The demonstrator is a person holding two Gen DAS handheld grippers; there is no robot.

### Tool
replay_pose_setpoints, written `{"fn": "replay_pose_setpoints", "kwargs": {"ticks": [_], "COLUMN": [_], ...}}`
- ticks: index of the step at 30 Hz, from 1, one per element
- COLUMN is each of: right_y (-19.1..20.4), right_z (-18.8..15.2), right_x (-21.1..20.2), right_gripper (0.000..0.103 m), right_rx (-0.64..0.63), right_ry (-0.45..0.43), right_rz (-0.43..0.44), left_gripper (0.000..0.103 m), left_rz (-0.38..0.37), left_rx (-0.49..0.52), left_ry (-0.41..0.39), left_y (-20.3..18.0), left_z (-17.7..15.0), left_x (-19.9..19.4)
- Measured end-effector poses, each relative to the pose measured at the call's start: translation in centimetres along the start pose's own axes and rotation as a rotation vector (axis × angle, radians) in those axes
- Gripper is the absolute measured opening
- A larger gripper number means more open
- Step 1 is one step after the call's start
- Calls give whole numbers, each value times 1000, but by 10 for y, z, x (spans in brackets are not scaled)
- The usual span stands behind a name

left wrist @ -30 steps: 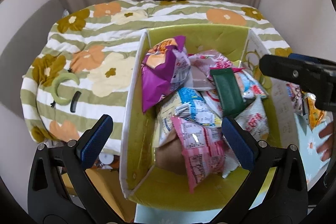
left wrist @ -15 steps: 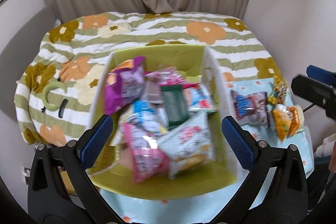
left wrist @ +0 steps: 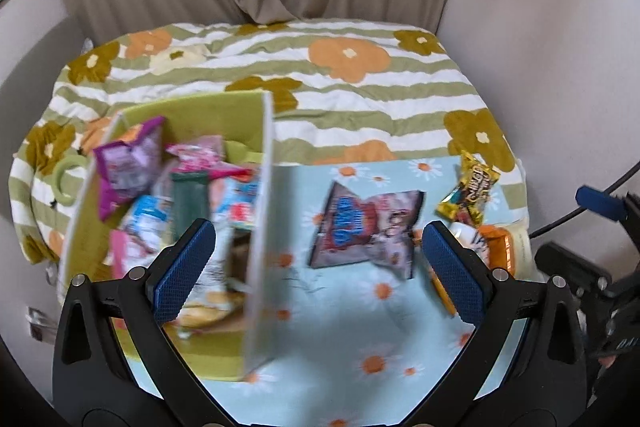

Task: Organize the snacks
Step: 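Move both tools back toward the snacks left on the tray, then grasp brown monkey-print bag with left tool while right tool grasps white-yellow Tatre bag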

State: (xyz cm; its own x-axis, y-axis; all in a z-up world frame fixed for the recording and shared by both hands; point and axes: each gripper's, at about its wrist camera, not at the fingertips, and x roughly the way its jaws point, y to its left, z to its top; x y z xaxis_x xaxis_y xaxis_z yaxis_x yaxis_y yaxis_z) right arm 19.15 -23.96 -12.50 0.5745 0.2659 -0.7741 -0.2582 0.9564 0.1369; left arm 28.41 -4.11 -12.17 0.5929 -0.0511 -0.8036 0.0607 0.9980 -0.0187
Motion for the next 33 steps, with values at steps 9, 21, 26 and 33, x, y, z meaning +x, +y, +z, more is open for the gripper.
{"fn": "replay_pose_setpoints", "kwargs": {"ticks": [9, 21, 26, 33], "right_y": [-62, -69, -60, -50], "right_z": [-21, -43, -45, -46], "right_x": [38, 113, 131, 155], "right_gripper": [100, 100, 100, 100], "right_rx": [19, -10, -56, -104], "right_ry": [98, 226, 255, 306], "right_rz": [65, 164, 198, 203], "left_gripper": [103, 103, 103, 102], "left_rz": [1, 9, 49, 57], "left_rx": [3, 122, 189, 198], "left_ry": [132, 338, 406, 468], "left_y": [-49, -77, -84, -78], "left_z": [8, 6, 3, -5], "left_x": [69, 171, 197, 224]}}
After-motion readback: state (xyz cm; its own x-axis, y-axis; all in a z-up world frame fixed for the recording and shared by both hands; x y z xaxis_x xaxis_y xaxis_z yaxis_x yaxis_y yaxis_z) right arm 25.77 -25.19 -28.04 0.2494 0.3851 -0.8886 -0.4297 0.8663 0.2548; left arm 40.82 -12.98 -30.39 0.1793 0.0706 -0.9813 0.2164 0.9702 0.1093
